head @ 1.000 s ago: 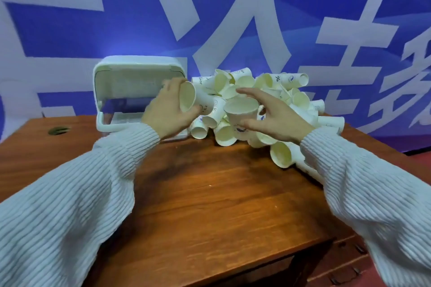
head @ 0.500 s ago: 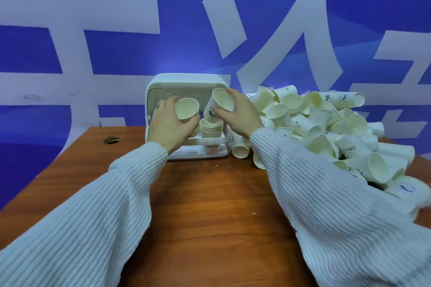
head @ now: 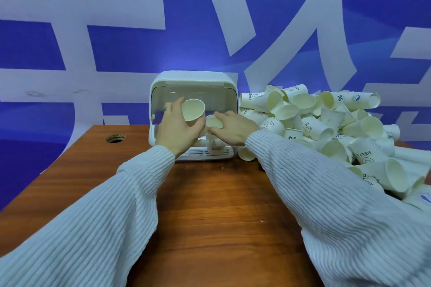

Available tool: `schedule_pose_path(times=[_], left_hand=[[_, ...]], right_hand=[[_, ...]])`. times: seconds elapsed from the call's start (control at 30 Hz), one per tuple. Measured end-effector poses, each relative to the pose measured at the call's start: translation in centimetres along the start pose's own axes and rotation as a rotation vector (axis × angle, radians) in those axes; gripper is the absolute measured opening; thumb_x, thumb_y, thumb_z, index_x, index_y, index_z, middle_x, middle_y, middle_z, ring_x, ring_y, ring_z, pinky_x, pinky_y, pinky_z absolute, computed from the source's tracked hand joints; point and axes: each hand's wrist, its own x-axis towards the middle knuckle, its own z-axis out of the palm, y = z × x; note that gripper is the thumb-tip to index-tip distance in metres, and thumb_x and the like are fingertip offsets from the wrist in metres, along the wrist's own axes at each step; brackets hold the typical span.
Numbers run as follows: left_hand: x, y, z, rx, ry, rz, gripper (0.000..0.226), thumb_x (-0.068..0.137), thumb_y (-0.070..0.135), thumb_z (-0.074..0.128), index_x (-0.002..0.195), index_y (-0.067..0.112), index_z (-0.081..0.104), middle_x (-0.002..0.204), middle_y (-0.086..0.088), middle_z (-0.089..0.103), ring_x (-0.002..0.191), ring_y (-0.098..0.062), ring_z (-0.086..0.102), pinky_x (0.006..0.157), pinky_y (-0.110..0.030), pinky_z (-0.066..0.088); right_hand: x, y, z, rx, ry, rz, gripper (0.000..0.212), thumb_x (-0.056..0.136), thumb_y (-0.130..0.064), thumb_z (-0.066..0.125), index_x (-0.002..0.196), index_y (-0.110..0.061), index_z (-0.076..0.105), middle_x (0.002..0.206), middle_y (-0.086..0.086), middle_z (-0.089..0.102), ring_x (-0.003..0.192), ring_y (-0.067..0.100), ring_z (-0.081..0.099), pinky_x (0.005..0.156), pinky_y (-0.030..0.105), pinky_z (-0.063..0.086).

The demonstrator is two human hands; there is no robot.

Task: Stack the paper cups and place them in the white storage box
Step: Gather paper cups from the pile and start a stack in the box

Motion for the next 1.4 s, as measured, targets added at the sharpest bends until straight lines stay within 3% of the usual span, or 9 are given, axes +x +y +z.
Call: schedule_pose_path(times=[0.13,0.27,0.4,0.6,0.8,0.93,1.17,1.3,1.4], left_hand=[[0.4,-0.3,0.0,-0.046,0.015,0.004,0.074,0.091,0.051,0.067,0.152,0.019,0.039,0.147,-0.007,0.043,0.130,-0.027,0.050,0.100,-0.035,0.037],[1.1,-0.2,-0.1,-0.126,0.047,0.003,0.073,0.092,0.048,0.068,0.153,0.018,0.040,0.148,-0.005,0.044,0.132,-0.022,0.048,0.099,-0.027,0.033],[2.7,0.5,0.5,-0.177,0.035,-0.001,0.071,0.091,0.046,0.070,0.151,0.019,0.043,0.142,-0.005,0.049,0.128,-0.020,0.050,0.102,-0.029,0.037],[4.4,1.4,2.3,-0.143,-0.079,0.027,0.072,0.091,0.048,0.070,0.150,0.014,0.045,0.141,-0.010,0.051,0.130,-0.025,0.050,0.110,-0.038,0.039],[4.8,1.3,3.9,0.102,-0.284,0.106,0.058,0.086,0.058,0.062,0.127,0.017,0.060,0.119,-0.010,0.059,0.114,-0.030,0.059,0.098,-0.043,0.047],[4.3,0.9,4.9,0.283,-0.329,0.080,0.070,0.089,0.057,0.059,0.146,0.018,0.050,0.140,-0.012,0.053,0.125,-0.033,0.052,0.103,-0.048,0.043],[4.4,0.6,5.4,0.530,-0.517,0.113,0.088,0.095,0.076,0.022,0.164,0.021,0.017,0.172,0.000,0.017,0.152,-0.031,0.027,0.114,-0.058,0.030],[4.1,1.3,4.8,0.648,-0.551,0.134,0.097,0.091,0.084,0.023,0.165,0.023,0.012,0.173,0.003,0.001,0.158,-0.026,0.008,0.120,-0.057,0.020],[3.2,1.8,4.8,0.541,-0.360,0.208,0.093,0.091,0.080,0.036,0.163,0.022,0.021,0.172,-0.005,0.010,0.158,-0.026,0.006,0.122,-0.053,0.020]], right_hand=[[0.0,0.3,1.5,0.022,-0.024,-0.048,0.057,0.108,-0.051,0.017,0.147,-0.029,0.052,0.164,0.010,0.035,0.144,0.038,0.042,0.117,0.051,0.034],[0.5,0.2,1.8,0.118,0.033,-0.005,0.065,0.106,-0.052,0.024,0.163,-0.020,0.025,0.167,0.005,0.034,0.148,0.030,0.040,0.117,0.047,0.036],[0.6,0.4,1.8,0.176,0.026,0.004,0.069,0.104,-0.055,0.028,0.161,-0.015,0.025,0.164,0.010,0.037,0.144,0.028,0.044,0.110,0.046,0.039],[0.0,0.6,2.0,0.304,0.038,-0.001,0.080,0.105,-0.053,0.037,0.165,-0.017,-0.001,0.164,0.012,0.037,0.142,0.033,0.048,0.109,0.044,0.041],[0.0,0.9,1.6,0.414,-0.004,0.030,0.103,0.091,-0.053,0.053,0.162,-0.032,-0.018,0.123,0.012,0.068,0.110,0.034,0.068,0.097,0.042,0.051],[-0.2,1.4,1.3,0.505,-0.035,-0.004,0.120,0.088,-0.038,0.069,0.159,-0.031,-0.027,0.153,0.003,0.053,0.118,0.024,0.065,0.106,0.041,0.049],[-1.4,1.9,0.6,0.464,0.033,-0.079,0.113,0.083,-0.026,0.062,0.159,-0.039,-0.020,0.101,0.013,0.072,0.082,0.026,0.071,0.081,0.054,0.059],[-3.1,2.1,-0.9,0.377,0.057,-0.067,0.109,0.091,-0.018,0.065,0.163,-0.030,-0.016,0.128,0.028,0.064,0.111,0.035,0.068,0.094,0.051,0.056],[-5.1,2.9,-2.2,0.367,0.092,-0.054,0.100,0.095,-0.020,0.064,0.165,-0.029,-0.007,0.145,0.019,0.056,0.127,0.030,0.060,0.100,0.037,0.051]])
